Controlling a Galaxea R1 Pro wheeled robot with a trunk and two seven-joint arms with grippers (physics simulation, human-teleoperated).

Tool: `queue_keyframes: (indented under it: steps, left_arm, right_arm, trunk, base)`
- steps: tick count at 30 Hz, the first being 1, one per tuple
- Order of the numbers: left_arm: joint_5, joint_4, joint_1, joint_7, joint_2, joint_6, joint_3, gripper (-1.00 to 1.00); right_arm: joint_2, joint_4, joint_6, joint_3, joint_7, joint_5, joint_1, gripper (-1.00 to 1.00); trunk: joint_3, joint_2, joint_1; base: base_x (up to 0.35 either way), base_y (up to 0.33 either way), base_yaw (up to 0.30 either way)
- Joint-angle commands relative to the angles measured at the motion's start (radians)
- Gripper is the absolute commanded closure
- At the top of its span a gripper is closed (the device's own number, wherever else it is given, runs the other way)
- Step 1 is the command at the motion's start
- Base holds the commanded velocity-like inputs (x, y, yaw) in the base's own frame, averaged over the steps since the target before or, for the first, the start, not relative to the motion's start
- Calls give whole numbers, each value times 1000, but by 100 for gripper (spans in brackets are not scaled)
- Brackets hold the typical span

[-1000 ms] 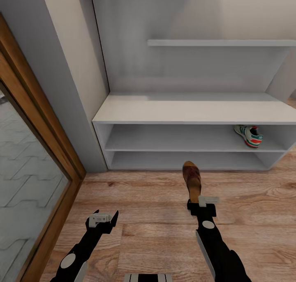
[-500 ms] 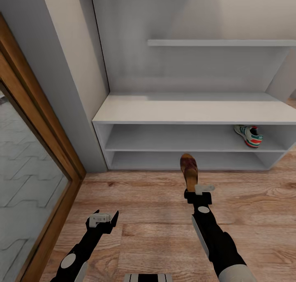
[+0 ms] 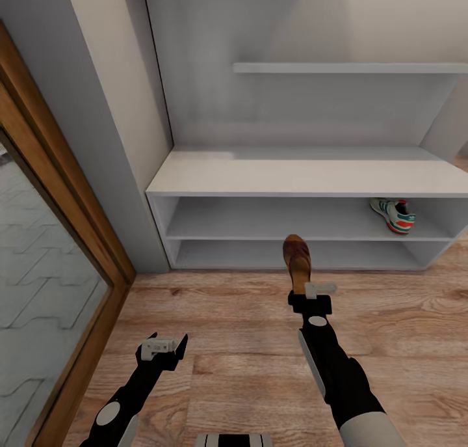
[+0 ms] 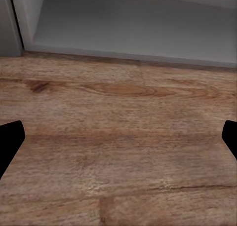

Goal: Pick up the two gym shoes and the two sandals from the corridor floor and place them onto the hallstand (shoe rack) in the corridor, making sure they are on the rack and not on the floor. Arrange them so the two gym shoes are next to each other and the two sandals are next to each other.

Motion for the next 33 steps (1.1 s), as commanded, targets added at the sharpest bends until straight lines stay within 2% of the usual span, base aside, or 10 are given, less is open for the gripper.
queue_keyframes:
  steps: [1, 33]
  left_arm:
    - [0, 0, 0, 0, 0, 0, 0, -100]
    - [-1, 0, 0, 0, 0, 0, 0, -100]
  right_arm:
    - [0, -5, 1, 2, -1, -4, 1, 100]
    - [2, -16, 2, 10, 1, -9, -2, 100]
  trunk:
    - [0, 0, 0]
    - [0, 0, 0]
  base:
    - [0, 0, 0]
    - [0, 0, 0]
